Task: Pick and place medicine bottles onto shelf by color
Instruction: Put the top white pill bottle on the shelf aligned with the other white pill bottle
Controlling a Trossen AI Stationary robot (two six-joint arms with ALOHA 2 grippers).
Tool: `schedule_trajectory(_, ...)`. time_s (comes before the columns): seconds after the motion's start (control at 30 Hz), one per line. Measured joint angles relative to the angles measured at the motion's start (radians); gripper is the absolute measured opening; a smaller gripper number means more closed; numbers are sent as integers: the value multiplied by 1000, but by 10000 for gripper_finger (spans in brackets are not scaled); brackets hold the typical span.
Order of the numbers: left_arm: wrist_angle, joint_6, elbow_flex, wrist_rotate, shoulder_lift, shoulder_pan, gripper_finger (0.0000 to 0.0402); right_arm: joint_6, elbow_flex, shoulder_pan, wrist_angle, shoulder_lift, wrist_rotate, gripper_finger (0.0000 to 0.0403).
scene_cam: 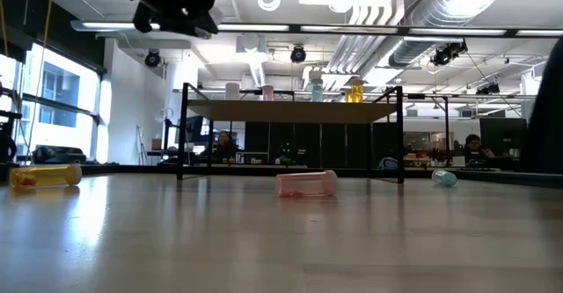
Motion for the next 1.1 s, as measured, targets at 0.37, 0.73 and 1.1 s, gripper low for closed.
schedule_trajectory(0.37, 113, 277, 0, 389, -63, 152, 149, -26, 313, -4, -212, 213, 17, 259)
schedule_trajectory(0.73, 111, 380, 0, 636, -164, 279, 149, -40, 487, -3, -288, 369, 15, 259)
schedule_trajectory(1.1, 107, 380, 0, 769, -144, 319, 149, -3, 484, -3, -273, 376, 8, 259)
